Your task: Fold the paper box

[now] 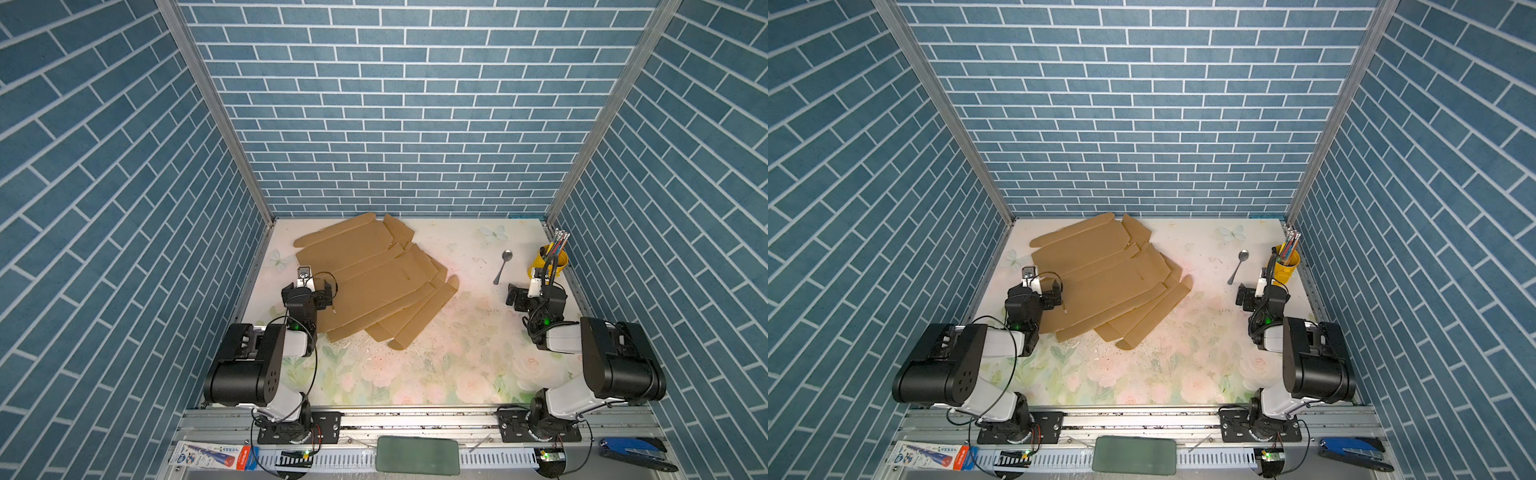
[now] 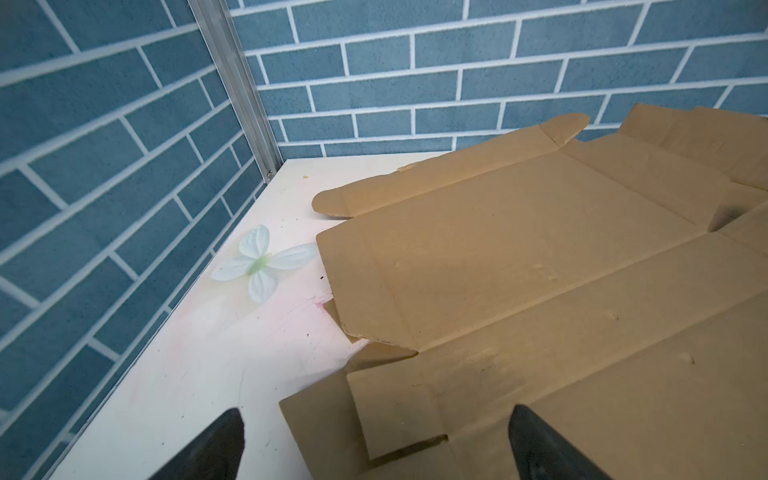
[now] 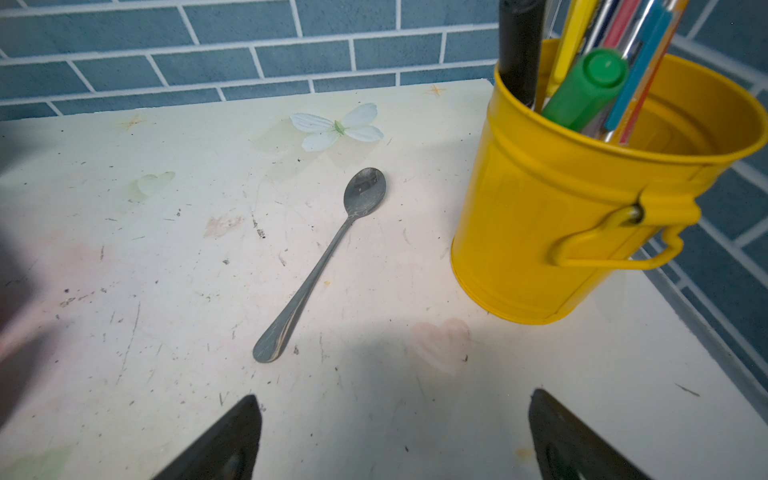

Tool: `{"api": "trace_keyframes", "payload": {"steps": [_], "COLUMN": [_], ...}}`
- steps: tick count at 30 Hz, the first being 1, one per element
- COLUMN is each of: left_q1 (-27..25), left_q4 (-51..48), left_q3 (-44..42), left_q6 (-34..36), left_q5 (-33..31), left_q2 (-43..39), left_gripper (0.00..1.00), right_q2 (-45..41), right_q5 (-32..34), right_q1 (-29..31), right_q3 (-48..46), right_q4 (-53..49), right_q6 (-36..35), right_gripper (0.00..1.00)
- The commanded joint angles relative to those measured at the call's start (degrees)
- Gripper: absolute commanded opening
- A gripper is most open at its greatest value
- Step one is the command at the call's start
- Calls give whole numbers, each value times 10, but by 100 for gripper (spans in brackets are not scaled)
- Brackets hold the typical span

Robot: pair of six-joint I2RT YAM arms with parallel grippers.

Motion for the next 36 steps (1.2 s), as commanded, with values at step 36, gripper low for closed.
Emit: {"api": "trace_keyframes", "payload": {"steps": [36], "left_q1": [-126], "left_q4": [-723], "left_q3": [349], "left_q6": [-182], "left_q5": [68], "left_q2": [-190], "left_gripper": [87], "right_q2": [-100], "right_q5": [-61], "right_q1": [162], "right_q3": [299], "right_q4": [-619], "right_q6": [448], "right_gripper": [77]}}
